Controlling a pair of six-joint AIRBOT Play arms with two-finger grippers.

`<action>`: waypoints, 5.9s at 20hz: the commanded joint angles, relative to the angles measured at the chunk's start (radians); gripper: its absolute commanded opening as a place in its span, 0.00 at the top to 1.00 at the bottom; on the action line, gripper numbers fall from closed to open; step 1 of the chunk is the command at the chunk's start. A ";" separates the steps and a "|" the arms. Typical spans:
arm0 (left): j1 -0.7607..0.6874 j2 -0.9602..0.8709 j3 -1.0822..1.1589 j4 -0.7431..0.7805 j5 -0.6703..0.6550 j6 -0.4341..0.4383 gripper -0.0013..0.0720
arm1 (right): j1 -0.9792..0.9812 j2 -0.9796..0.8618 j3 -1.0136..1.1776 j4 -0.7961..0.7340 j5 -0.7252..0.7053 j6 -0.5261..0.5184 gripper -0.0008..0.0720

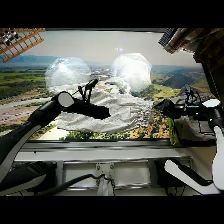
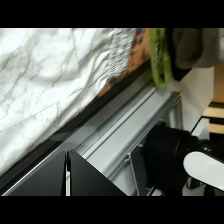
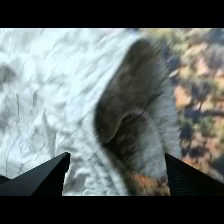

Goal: Fold the clothes and pants, and hang the long-sleeved shirts on hangers.

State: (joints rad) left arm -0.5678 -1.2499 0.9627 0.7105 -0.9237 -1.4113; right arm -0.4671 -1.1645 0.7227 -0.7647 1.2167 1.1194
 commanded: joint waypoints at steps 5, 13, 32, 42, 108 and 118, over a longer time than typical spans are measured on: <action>0.007 0.060 0.000 -0.001 -0.024 0.005 0.97 | -0.045 -0.222 0.000 0.126 0.060 -0.280 0.03; 0.007 0.060 0.000 -0.001 -0.023 0.005 0.96 | -0.045 -0.270 0.003 0.192 0.033 -0.357 0.03; 0.007 0.059 0.000 -0.001 -0.011 0.005 0.96 | -0.043 -0.270 0.002 0.136 0.006 -0.343 0.03; 0.007 0.059 0.000 -0.001 -0.012 0.005 0.96 | 0.119 -0.309 0.002 0.216 -0.004 -0.320 0.04; -0.138 -0.453 0.120 -0.035 0.210 -0.078 0.97 | 0.212 -0.328 0.763 -0.304 0.336 0.496 0.94; -0.156 -0.453 0.120 -0.043 0.200 -0.087 0.97 | 0.212 -0.328 0.813 -0.281 0.338 0.488 0.94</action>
State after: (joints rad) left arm -0.7219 -1.7027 1.0817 0.6724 -0.7136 -1.4944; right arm -0.2539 -1.4918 1.5204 -1.0519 1.5578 1.6146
